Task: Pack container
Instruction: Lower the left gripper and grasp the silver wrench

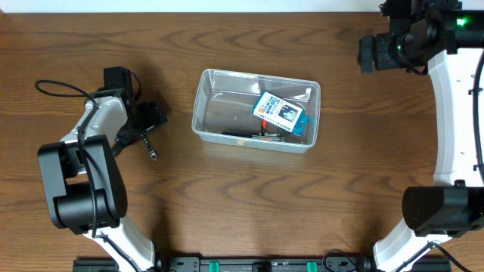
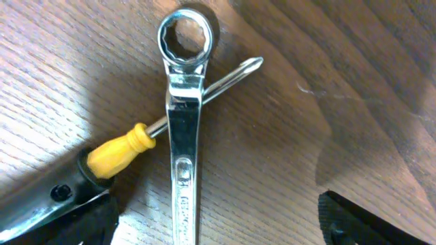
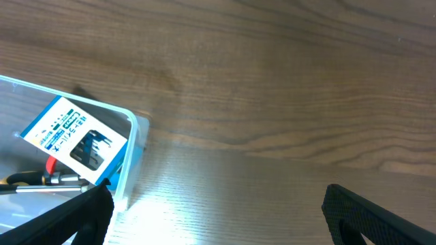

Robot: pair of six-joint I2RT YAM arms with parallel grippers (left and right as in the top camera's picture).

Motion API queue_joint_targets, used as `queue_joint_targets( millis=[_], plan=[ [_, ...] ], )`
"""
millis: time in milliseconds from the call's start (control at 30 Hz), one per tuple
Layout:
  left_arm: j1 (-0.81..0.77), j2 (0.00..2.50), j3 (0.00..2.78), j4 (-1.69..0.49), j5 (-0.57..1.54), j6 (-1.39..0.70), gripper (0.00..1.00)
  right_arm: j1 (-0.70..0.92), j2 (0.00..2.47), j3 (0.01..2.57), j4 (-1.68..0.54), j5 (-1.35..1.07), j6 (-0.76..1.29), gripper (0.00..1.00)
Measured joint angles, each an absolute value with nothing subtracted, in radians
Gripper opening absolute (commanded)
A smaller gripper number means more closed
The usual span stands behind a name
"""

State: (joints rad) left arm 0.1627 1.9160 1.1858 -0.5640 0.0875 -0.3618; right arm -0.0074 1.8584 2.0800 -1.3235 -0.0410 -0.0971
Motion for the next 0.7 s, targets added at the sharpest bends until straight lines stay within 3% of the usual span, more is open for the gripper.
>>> queue_joint_targets(
  millis=[700],
  plan=[
    [0.163,1.925,1.186,-0.560,-0.002,-0.362,0.89,-0.007,1.858,2.080,-1.325,-0.041,-0.099,0.99]
  ],
)
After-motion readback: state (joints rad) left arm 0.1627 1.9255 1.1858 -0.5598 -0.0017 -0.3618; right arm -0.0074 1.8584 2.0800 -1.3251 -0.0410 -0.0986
